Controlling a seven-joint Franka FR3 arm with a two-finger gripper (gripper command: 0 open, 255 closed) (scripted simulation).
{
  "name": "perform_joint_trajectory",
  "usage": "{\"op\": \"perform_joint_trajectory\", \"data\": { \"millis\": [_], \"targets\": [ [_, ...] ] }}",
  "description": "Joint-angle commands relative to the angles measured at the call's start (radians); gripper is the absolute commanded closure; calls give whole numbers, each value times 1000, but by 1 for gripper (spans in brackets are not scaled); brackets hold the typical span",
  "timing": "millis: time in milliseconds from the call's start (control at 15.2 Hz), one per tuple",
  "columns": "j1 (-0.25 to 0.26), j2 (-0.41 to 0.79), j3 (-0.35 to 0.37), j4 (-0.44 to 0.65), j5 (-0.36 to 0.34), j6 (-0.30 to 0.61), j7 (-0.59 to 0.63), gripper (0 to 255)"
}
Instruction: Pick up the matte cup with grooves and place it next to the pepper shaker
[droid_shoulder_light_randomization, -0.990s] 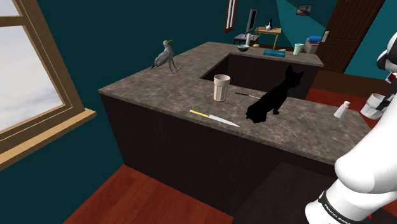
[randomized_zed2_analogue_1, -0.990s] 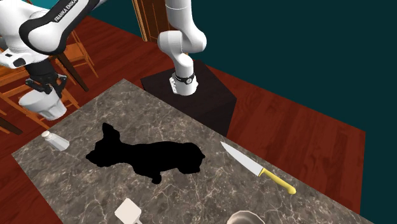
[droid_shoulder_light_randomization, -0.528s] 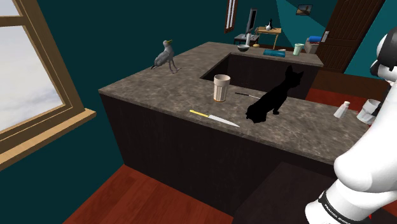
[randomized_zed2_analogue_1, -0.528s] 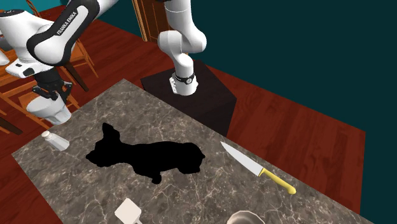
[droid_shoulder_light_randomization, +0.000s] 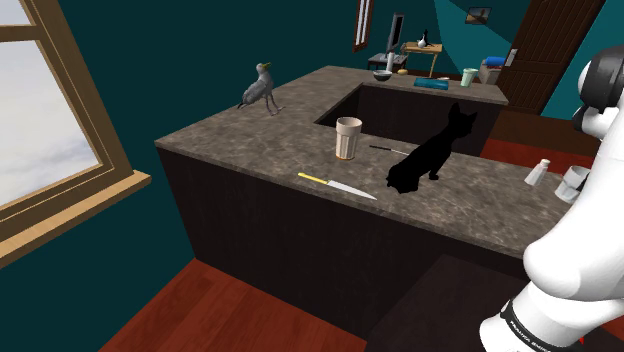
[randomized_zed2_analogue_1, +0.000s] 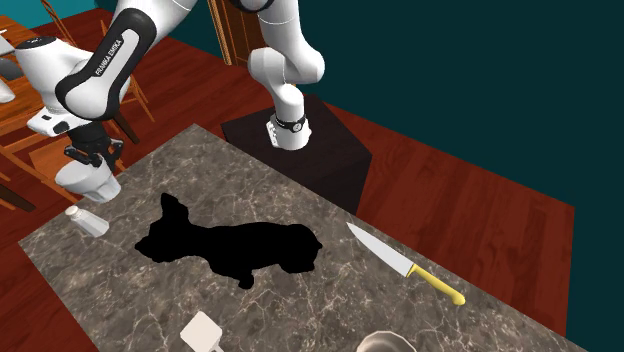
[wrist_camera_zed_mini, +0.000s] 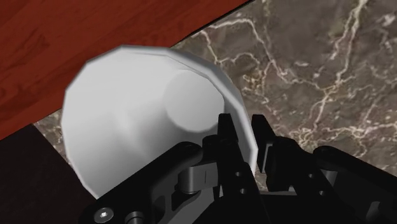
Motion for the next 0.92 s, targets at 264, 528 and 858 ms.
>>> {"op": "perform_joint_trajectory", "data": {
  "millis": [264,528,858],
  "targets": [
    [-5,7,6,-1,10,5,-6,255],
    [-5,7,6,-1,10,5,-6,0],
    [46,-63,-48,0,-78,-31,51,0]
  ]
}}
